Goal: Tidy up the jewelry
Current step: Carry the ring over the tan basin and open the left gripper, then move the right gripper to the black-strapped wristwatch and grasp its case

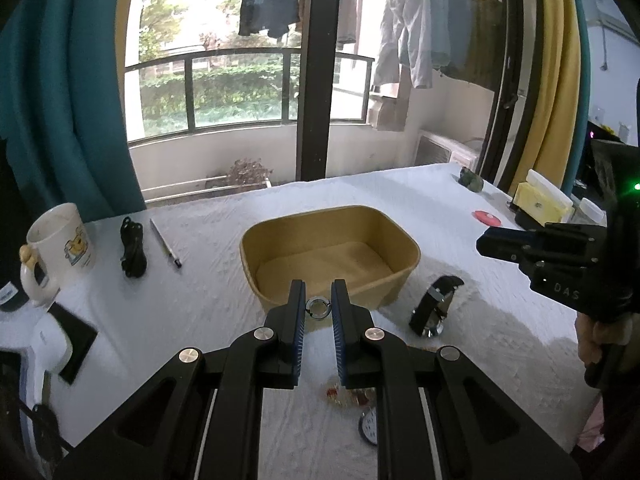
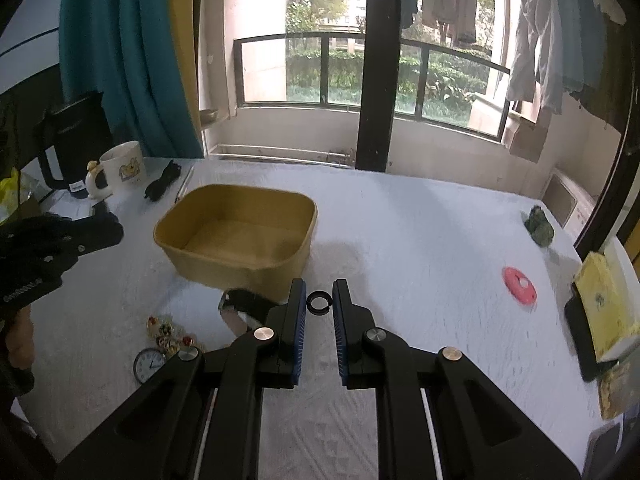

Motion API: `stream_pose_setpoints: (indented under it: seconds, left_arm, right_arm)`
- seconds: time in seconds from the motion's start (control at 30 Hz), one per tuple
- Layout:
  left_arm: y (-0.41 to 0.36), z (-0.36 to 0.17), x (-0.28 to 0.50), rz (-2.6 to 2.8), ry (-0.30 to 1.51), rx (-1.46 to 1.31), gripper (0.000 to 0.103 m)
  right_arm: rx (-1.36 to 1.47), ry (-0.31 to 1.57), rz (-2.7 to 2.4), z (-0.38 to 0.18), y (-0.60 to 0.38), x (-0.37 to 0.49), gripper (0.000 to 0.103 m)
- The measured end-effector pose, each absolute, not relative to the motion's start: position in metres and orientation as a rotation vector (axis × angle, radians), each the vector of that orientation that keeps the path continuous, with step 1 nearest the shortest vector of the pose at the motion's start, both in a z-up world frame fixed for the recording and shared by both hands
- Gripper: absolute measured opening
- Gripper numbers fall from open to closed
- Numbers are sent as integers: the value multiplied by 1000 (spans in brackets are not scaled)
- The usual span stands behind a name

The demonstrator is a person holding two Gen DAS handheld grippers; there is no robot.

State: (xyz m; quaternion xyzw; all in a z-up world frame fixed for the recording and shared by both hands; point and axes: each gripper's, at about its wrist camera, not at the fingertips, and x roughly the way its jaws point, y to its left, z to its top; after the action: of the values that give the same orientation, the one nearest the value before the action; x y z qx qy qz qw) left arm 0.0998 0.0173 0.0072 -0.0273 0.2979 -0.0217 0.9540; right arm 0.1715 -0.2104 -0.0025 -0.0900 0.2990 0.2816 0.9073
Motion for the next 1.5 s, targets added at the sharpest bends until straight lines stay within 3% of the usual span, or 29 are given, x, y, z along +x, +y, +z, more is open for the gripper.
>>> stream_pose_setpoints:
  seconds: [0.87, 0.9, 1.0, 1.13, 1.2, 1.27, 1.33, 1.5]
  left_arm:
    - [46, -16, 157, -36, 649, -137, 15]
    - [47, -16, 157, -35, 651, -146, 18]
    - [50, -16, 156, -36, 652, -180, 40]
    - [50, -14, 154, -40, 648, -204, 45]
    - [49, -12, 152, -36, 642, -207, 49]
    - [47, -9, 148, -35, 629, -202, 50]
    - [45, -6, 144, -36, 620, -195, 53]
    - [43, -2, 136, -38, 607, -192, 59]
  right_arm:
    - [-174, 626, 704, -6, -153, 214, 13]
    - [-175, 627, 705, -7, -153, 214, 13]
    - [-185, 633, 702, -7, -152, 215, 13]
    - [-190, 636, 702, -8, -153, 216, 15]
    - [-186, 636, 701, -7, -152, 216, 22]
    - [-175, 634, 697, -6, -154, 215, 43]
    - [-162, 624, 693, -3, -157, 214, 54]
    - [-161, 613, 670, 1, -163, 207, 61]
